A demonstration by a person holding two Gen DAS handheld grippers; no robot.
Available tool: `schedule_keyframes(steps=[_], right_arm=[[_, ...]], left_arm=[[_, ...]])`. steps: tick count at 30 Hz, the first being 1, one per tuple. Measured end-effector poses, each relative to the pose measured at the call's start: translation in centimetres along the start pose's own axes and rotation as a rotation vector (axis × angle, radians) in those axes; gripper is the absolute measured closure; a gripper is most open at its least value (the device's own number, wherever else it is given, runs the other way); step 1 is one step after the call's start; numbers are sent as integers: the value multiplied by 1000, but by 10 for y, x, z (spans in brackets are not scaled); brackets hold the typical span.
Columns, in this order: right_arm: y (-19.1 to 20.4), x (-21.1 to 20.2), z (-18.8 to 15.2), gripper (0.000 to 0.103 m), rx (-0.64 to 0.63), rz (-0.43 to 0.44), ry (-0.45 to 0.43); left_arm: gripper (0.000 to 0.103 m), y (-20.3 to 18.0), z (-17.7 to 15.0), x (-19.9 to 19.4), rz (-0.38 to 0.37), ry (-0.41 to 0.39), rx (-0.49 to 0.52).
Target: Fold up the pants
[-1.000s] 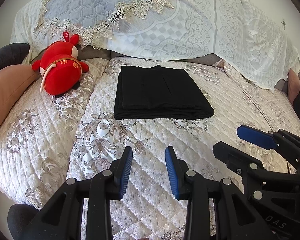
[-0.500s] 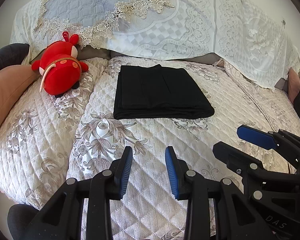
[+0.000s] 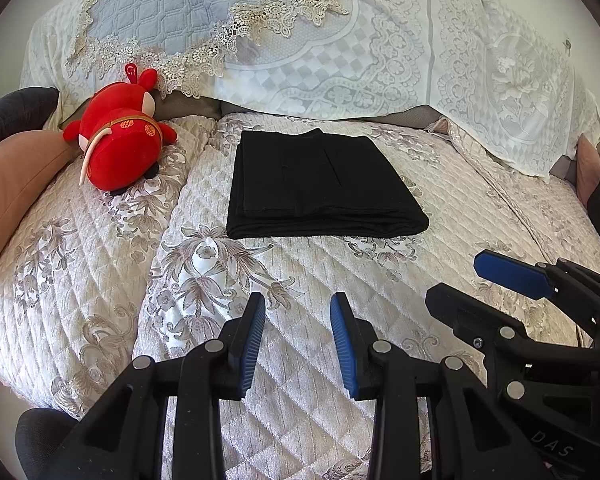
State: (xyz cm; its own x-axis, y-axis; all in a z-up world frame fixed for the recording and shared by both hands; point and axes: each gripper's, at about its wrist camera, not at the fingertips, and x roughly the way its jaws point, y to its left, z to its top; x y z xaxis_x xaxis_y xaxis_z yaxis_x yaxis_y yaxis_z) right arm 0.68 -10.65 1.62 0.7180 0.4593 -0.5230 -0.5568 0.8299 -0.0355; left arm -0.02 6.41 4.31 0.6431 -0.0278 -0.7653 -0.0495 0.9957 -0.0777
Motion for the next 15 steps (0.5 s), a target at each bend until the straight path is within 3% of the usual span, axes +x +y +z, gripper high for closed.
schedule_keyframes(steps=[15], right_arm=[[-1,1,-1,51,4,4,2]], left_arm=[[67,1,-2,4,2,7,4]])
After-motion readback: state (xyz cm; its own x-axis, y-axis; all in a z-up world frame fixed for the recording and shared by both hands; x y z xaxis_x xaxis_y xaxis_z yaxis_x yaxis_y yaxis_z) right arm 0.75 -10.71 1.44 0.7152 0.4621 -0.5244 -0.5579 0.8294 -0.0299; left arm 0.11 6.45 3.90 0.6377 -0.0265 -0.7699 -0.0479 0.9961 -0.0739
